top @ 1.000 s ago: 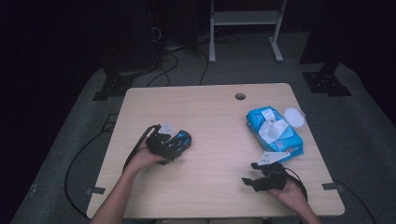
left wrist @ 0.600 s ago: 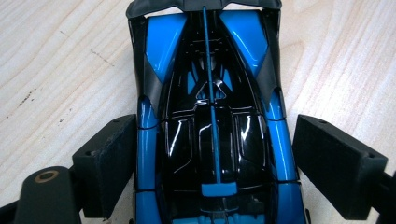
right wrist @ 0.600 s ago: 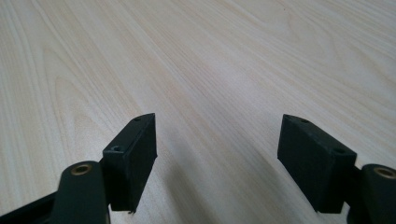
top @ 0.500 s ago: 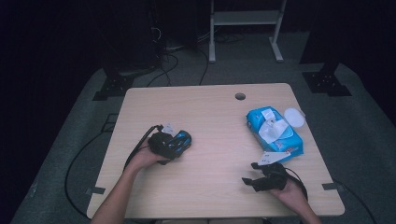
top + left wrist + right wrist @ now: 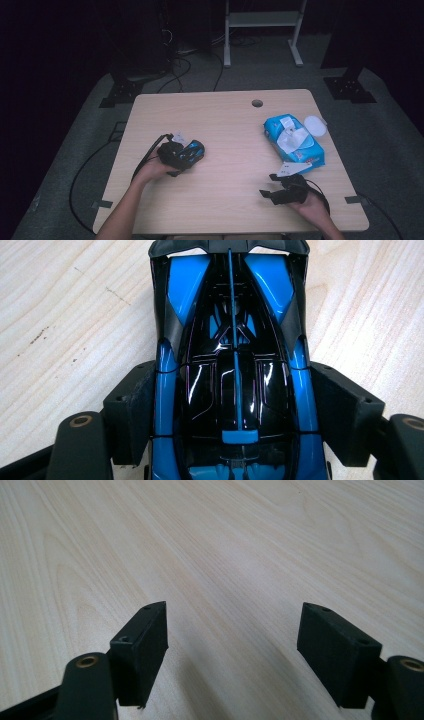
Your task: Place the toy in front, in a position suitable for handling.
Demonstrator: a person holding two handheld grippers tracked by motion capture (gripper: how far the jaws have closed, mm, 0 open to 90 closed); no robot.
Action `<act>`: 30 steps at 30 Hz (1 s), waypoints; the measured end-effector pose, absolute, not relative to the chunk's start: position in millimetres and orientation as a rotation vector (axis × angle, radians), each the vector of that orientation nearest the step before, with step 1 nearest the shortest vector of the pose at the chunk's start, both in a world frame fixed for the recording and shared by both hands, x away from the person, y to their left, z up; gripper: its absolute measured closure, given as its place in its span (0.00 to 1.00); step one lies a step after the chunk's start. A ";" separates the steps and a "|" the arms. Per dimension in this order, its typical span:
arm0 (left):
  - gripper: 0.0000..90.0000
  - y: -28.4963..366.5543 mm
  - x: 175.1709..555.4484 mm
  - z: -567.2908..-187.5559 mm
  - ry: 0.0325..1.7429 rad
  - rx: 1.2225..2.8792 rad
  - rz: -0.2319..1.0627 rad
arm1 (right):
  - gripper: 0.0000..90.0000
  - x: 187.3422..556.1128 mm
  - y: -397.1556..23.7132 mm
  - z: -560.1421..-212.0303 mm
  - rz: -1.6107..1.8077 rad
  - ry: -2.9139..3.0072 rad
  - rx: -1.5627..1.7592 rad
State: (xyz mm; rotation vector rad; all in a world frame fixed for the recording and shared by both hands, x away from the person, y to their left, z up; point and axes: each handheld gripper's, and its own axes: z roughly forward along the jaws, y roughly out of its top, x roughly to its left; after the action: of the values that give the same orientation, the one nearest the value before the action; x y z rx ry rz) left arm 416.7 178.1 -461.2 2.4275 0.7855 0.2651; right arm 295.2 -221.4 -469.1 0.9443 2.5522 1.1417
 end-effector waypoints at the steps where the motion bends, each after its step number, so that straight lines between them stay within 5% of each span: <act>1: 0.29 178.6 416.6 -461.1 0.784 2.428 0.264 | 0.30 295.2 -221.4 -469.2 1.141 2.552 0.942; 30: 0.31 184.7 414.7 -456.5 0.788 2.409 0.271 | 0.30 294.9 -221.0 -468.5 1.140 2.549 0.934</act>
State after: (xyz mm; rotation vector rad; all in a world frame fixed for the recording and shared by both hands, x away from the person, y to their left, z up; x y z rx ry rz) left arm 414.7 184.7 -456.5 2.4087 0.7881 0.2706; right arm 294.9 -221.0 -468.5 0.9343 2.5491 1.1405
